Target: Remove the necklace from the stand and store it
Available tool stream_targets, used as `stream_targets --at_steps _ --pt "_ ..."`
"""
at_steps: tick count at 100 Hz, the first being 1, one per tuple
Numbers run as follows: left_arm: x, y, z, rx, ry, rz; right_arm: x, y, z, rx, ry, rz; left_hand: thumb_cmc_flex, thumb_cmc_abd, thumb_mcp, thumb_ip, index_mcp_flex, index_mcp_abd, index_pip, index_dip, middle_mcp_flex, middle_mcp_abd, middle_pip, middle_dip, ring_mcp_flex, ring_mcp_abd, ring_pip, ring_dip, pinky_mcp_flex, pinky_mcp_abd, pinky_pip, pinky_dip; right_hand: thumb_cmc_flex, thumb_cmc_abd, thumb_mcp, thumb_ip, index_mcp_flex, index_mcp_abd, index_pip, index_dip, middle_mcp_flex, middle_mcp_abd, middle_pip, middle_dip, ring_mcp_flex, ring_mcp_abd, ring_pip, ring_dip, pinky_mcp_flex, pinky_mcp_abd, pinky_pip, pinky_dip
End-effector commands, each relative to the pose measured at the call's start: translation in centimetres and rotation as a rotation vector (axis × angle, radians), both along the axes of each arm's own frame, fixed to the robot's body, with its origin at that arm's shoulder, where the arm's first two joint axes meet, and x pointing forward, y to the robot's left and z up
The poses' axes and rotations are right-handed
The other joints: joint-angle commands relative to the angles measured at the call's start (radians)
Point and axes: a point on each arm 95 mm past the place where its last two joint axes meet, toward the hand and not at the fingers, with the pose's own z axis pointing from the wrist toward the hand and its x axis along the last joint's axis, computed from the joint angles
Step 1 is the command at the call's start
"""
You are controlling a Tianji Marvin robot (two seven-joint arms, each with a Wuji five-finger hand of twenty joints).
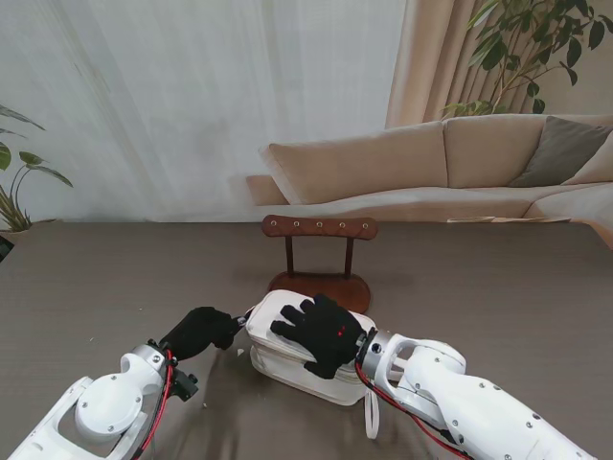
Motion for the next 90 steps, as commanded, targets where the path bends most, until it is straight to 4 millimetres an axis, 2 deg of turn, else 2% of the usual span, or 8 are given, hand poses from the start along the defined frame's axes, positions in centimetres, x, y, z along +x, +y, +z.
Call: stream_targets --at_steps 1,16,27,57,90 --pt "-0.4 -0.1 0.0 0.004 0.013 -0.023 0.5 -1.2 -1.3 -0.058 0.019 -0.028 -0.028 -0.024 0.004 0.016 0.060 0.046 0.068 0.013 0.036 0.024 0.010 0.008 0.047 0.044 -0.011 0.027 0.007 -0.019 0.051 0.013 0.089 0.001 0.107 0.011 0.099 0.031 0.069 0.042 0.025 -0.004 0.012 0.013 0.056 -0.041 0.026 0.012 -0.268 -0.015 0.035 -0.022" --pt "-0.8 -0.1 0.4 0.019 0.011 -0.043 1.0 -1.5 -1.6 -0.073 0.021 -0.036 -0.036 -0.024 0.006 0.015 0.067 0.042 0.074 0.013 0.043 0.022 0.012 0.008 0.055 0.044 -0.011 0.027 0.014 -0.017 0.053 0.013 0.119 0.095 0.178 0.027 0.122 0.033 0.093 0.044 0.071 -0.026 0.011 0.014 0.095 -0.051 0.029 0.012 -0.244 -0.023 0.050 -0.033" --pt "-1.1 0.0 0.8 0.031 0.006 -0.054 1.3 -1.8 -1.6 -0.082 0.023 -0.044 -0.040 -0.027 0.008 0.015 0.075 0.040 0.080 0.014 0.053 0.019 0.014 0.009 0.065 0.045 -0.010 0.027 0.023 -0.012 0.056 0.013 0.117 0.110 0.203 0.025 0.127 0.035 0.105 0.042 0.091 -0.030 0.009 0.015 0.113 -0.055 0.028 0.014 -0.234 -0.025 0.057 -0.041" --pt "-2.0 0.1 1.9 0.047 -0.015 -0.079 1.2 -2.0 -1.4 -0.085 0.040 -0.052 -0.056 -0.034 0.019 0.015 0.095 0.037 0.104 0.019 0.076 0.016 0.018 0.009 0.090 0.056 -0.018 0.027 0.043 0.000 0.063 0.014 0.105 0.137 0.187 0.023 0.137 0.028 0.116 0.040 0.117 -0.036 0.008 0.017 0.137 -0.059 0.026 0.016 -0.222 -0.026 0.065 -0.048" --pt "-3.1 0.2 4.0 0.054 -0.081 -0.094 1.1 -2.3 -1.2 -0.086 0.068 -0.066 -0.062 -0.035 0.026 0.014 0.101 0.034 0.108 0.018 0.086 0.016 0.018 0.010 0.102 0.060 -0.020 0.027 0.054 0.007 0.067 0.013 0.089 0.147 0.177 0.028 0.142 0.027 0.118 0.036 0.131 -0.032 0.001 0.018 0.149 -0.061 0.022 0.019 -0.216 -0.026 0.068 -0.055"
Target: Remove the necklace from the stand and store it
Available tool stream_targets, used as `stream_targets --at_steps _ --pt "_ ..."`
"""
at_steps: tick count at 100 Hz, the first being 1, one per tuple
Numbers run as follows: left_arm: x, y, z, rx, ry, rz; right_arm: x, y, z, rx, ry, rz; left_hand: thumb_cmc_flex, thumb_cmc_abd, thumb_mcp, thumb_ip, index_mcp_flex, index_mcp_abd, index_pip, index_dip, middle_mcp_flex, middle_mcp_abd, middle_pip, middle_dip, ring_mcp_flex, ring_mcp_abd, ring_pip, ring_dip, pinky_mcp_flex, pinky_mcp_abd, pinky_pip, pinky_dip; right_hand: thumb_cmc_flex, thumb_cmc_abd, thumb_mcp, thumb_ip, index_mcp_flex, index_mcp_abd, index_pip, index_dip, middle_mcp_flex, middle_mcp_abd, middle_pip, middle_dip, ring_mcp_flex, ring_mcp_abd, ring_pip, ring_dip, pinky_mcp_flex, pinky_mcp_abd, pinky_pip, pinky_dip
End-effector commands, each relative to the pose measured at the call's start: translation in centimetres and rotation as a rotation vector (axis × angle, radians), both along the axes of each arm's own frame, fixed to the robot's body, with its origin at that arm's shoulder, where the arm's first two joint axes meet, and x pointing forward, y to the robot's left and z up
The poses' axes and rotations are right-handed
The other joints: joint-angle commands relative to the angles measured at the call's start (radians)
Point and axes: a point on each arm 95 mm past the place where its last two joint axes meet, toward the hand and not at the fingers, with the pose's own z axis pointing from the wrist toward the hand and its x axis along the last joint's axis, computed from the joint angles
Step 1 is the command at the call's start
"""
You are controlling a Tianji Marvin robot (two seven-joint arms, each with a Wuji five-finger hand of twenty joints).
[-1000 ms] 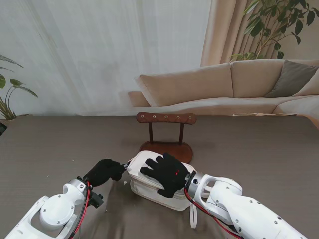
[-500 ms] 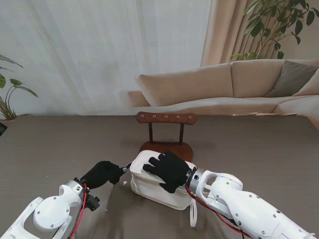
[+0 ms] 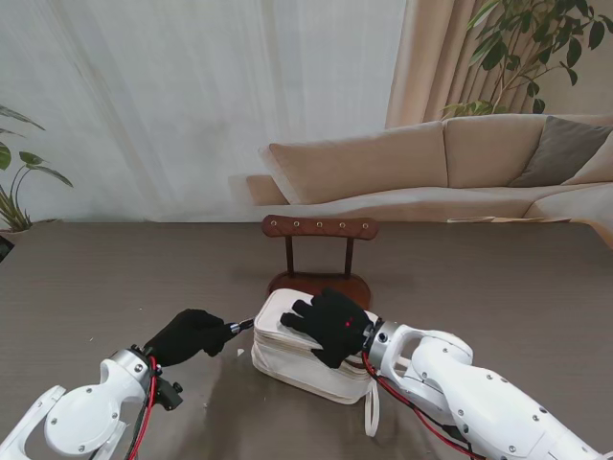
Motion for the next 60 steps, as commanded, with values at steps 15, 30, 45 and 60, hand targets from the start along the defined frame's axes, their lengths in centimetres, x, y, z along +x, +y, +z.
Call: stream_targets --at_steps 15,30,45,60 --pt "-0.9 -0.4 1.3 0.014 -0.024 -0.043 -0.3 -1.1 -1.8 -0.055 0.055 -0.030 -0.042 -0.024 0.015 0.014 0.061 0.030 0.075 0.013 0.042 0.013 0.016 0.007 0.052 0.047 -0.008 0.027 0.015 -0.021 0.060 0.012 0.043 0.030 0.099 0.030 0.131 0.015 0.118 0.034 0.044 -0.008 0.013 0.019 0.068 -0.043 0.036 0.022 -0.214 -0.013 0.038 -0.029" --pt "-1.6 -0.6 2.0 0.020 -0.040 -0.057 -0.3 -1.1 -1.9 -0.054 0.062 -0.033 -0.044 -0.023 0.015 0.013 0.063 0.028 0.077 0.012 0.044 0.012 0.014 0.007 0.054 0.049 -0.010 0.027 0.016 -0.019 0.060 0.011 0.043 0.032 0.098 0.031 0.134 0.014 0.119 0.034 0.046 -0.006 0.012 0.020 0.069 -0.043 0.034 0.023 -0.213 -0.015 0.039 -0.030" --pt "-2.2 -1.1 2.5 0.021 -0.043 -0.081 -0.4 -1.1 -1.9 -0.052 0.069 -0.038 -0.045 -0.023 0.014 0.013 0.063 0.026 0.077 0.012 0.045 0.011 0.013 0.007 0.056 0.049 -0.012 0.026 0.018 -0.021 0.061 0.010 0.044 0.035 0.098 0.032 0.137 0.015 0.120 0.033 0.047 -0.005 0.011 0.021 0.072 -0.042 0.034 0.024 -0.211 -0.015 0.040 -0.032" --pt "-2.6 -2.0 2.5 0.011 -0.032 -0.113 -0.4 -0.9 -1.9 -0.049 0.079 -0.045 -0.044 -0.022 0.013 0.013 0.062 0.025 0.077 0.012 0.048 0.011 0.013 0.007 0.057 0.047 -0.010 0.026 0.022 -0.018 0.063 0.009 0.044 0.038 0.095 0.031 0.138 0.014 0.119 0.032 0.046 -0.004 0.010 0.021 0.072 -0.044 0.033 0.025 -0.211 -0.015 0.040 -0.033"
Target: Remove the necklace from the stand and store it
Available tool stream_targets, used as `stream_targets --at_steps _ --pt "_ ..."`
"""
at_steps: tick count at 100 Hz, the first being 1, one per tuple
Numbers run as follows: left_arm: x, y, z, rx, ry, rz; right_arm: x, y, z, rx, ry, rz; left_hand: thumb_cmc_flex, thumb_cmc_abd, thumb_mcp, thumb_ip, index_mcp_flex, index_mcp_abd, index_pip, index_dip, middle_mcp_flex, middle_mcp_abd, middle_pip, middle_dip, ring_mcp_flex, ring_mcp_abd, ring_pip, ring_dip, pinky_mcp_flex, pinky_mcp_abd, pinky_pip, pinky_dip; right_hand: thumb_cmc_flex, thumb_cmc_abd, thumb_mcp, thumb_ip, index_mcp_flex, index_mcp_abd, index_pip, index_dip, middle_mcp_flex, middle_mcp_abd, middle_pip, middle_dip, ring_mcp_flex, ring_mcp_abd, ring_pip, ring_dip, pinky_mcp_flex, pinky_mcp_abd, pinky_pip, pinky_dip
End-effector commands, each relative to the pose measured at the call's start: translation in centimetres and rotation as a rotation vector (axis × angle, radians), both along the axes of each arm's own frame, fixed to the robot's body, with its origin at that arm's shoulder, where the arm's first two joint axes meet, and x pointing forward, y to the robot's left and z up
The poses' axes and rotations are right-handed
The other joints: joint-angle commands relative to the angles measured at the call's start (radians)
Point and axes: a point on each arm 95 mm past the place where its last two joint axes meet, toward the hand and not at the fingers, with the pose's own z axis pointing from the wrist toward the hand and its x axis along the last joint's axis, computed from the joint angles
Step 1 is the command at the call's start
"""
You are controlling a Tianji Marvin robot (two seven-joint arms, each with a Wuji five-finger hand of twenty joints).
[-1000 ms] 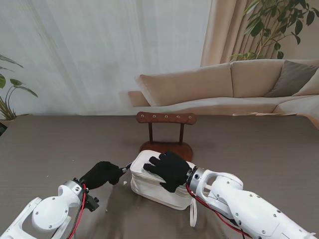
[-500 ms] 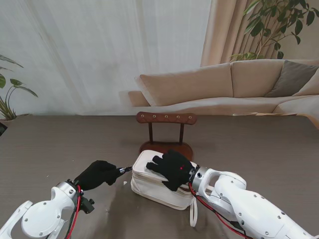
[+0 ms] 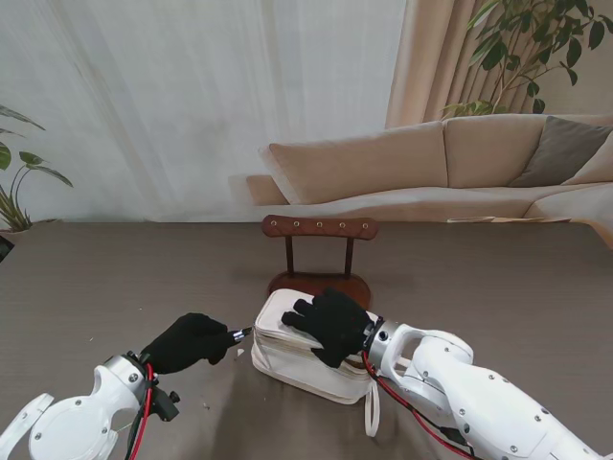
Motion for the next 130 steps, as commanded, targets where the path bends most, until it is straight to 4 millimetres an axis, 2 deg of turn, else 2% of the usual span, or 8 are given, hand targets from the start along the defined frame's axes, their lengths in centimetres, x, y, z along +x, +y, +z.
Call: stream_targets --at_steps 1,74,130 --pt "-0.4 -1.0 0.2 -0.009 0.014 -0.045 -0.4 -0.9 -2.0 -0.058 0.049 -0.024 -0.033 -0.021 0.002 0.013 0.053 0.024 0.076 0.011 0.036 0.011 0.012 0.006 0.037 0.046 -0.007 0.026 0.001 -0.026 0.062 0.009 0.040 0.039 0.095 0.031 0.127 0.014 0.119 0.033 0.044 -0.004 0.010 0.020 0.072 -0.044 0.034 0.025 -0.211 -0.015 0.040 -0.028" --pt "-0.4 -5.8 0.1 -0.044 0.066 -0.218 -0.5 -0.7 -2.3 -0.041 0.106 -0.051 -0.031 -0.017 -0.006 0.014 0.051 0.021 0.066 0.004 0.038 0.012 0.012 0.005 0.046 0.050 -0.008 0.024 0.009 -0.023 0.067 0.008 0.052 0.038 0.098 0.029 0.128 0.020 0.122 0.032 0.043 -0.008 0.009 0.021 0.079 -0.046 0.035 0.027 -0.207 -0.022 0.043 -0.030" --pt "0.6 -8.9 -0.1 -0.112 0.077 -0.298 -0.6 -0.4 -2.5 -0.029 0.139 -0.053 -0.028 -0.016 -0.007 0.014 0.051 0.022 0.056 -0.004 0.039 0.016 0.008 0.000 0.048 0.058 -0.017 0.019 0.008 -0.020 0.066 0.007 0.053 0.037 0.100 0.027 0.127 0.023 0.125 0.031 0.044 -0.009 0.012 0.021 0.085 -0.052 0.037 0.028 -0.204 -0.025 0.047 -0.029"
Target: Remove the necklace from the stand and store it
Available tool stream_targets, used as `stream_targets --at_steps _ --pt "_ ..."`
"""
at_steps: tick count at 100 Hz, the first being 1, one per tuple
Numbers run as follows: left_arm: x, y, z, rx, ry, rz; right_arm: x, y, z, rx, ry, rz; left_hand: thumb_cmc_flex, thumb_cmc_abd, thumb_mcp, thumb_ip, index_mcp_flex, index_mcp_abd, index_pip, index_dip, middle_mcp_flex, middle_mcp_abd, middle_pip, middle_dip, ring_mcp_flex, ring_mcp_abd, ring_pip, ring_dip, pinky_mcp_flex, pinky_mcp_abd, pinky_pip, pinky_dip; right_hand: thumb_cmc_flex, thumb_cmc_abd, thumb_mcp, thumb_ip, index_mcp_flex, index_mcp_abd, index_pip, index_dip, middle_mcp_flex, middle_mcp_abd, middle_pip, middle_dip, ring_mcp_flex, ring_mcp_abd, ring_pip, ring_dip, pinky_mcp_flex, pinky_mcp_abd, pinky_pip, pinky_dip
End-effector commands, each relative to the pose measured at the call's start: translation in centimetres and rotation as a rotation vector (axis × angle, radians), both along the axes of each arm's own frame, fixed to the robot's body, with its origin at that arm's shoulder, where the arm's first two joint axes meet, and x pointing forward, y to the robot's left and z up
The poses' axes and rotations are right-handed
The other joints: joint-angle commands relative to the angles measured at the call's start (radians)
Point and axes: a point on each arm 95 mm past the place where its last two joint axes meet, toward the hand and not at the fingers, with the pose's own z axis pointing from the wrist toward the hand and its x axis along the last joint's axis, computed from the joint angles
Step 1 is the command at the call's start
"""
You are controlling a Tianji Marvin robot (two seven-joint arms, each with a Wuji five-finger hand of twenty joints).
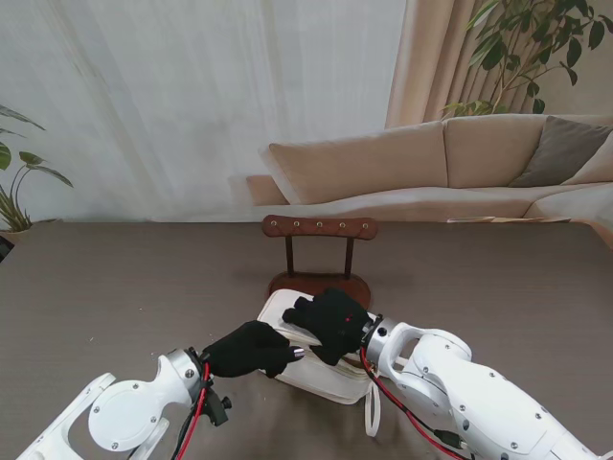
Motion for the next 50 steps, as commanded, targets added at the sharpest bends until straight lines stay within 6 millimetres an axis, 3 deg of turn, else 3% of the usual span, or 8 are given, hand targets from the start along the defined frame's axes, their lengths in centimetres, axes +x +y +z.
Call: stream_targets --at_steps 1,50 --pt "-0.24 -1.00 0.22 -0.021 0.005 -0.037 -0.83 -0.67 -2.67 -0.062 0.068 -0.010 -0.027 -0.016 -0.007 0.014 0.047 0.009 0.055 -0.003 0.030 0.000 0.007 0.000 0.046 0.046 -0.016 0.019 0.007 -0.039 0.065 0.006 0.029 0.037 0.077 0.026 0.098 0.008 0.113 0.031 0.033 -0.020 0.011 0.008 0.085 -0.077 0.041 0.027 -0.204 -0.023 0.046 -0.012" --pt "0.08 -1.67 -0.21 -0.019 0.028 -0.056 -0.82 -1.10 -2.61 -0.040 0.095 -0.014 -0.025 -0.016 -0.010 0.015 0.045 0.010 0.051 -0.007 0.029 0.000 0.007 -0.001 0.046 0.048 -0.019 0.018 0.006 -0.038 0.065 0.006 -0.019 0.041 0.043 0.031 0.081 0.004 0.108 0.027 0.029 -0.018 0.009 0.008 0.074 -0.068 0.040 0.028 -0.212 -0.018 0.044 -0.011"
